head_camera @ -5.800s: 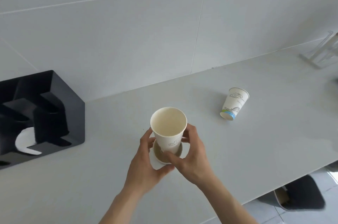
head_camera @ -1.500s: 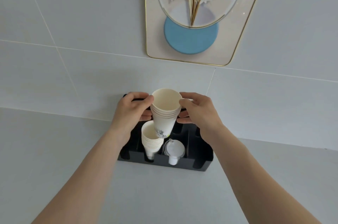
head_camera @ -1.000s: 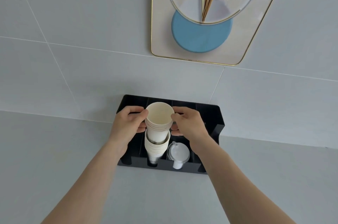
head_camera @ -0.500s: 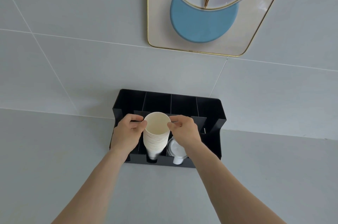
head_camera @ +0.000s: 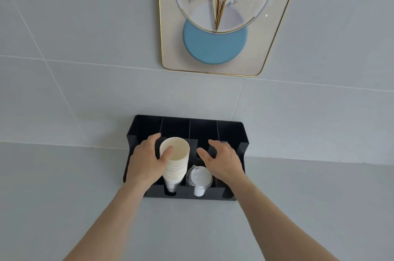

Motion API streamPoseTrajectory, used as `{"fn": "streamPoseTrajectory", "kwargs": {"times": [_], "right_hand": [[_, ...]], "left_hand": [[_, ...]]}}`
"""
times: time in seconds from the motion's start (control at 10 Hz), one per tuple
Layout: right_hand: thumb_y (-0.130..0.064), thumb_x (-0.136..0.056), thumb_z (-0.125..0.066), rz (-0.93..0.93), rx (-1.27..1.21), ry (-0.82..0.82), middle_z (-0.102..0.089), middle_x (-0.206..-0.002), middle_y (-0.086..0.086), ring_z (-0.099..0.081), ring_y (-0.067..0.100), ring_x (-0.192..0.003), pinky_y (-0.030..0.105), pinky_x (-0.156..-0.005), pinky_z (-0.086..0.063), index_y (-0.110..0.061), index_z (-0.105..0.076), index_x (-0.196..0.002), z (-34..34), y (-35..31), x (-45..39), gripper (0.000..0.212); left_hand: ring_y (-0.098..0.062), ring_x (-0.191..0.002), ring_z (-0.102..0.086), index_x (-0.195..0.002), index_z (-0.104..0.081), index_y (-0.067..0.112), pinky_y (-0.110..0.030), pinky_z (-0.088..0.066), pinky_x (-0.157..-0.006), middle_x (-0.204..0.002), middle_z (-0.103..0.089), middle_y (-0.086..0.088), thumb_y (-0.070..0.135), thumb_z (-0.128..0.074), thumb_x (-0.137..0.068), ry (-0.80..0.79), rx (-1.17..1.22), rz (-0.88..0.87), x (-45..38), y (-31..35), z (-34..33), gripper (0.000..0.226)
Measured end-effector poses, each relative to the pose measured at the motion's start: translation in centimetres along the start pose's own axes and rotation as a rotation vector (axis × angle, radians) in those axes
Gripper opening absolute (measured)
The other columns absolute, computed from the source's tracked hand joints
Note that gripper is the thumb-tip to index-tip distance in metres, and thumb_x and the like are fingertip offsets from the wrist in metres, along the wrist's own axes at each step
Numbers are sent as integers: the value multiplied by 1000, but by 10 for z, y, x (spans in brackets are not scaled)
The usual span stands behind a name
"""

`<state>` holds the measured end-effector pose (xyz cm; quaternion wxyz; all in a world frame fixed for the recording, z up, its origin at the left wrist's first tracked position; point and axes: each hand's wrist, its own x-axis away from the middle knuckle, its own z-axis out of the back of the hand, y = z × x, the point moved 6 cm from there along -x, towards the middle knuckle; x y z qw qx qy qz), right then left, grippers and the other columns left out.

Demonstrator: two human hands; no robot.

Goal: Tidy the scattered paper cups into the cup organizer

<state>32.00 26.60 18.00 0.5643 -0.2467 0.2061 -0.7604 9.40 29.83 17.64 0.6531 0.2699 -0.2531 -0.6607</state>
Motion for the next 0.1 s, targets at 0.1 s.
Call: {"fn": "streamPoseTrajectory", "kwargs": {"times": [0.1], "right_hand": [[-63,-96,-51,49,160,47,-37,-162,9,-33,32,-149,47,-117,-34,-25,-38,-156,25,8,13,72]], "left_hand": [[-27,-139,-41,-149,-39,27,-47,-40,-109,-152,-48,0,57,-56,-91,31,-137,-114,8,27,3,68]]}}
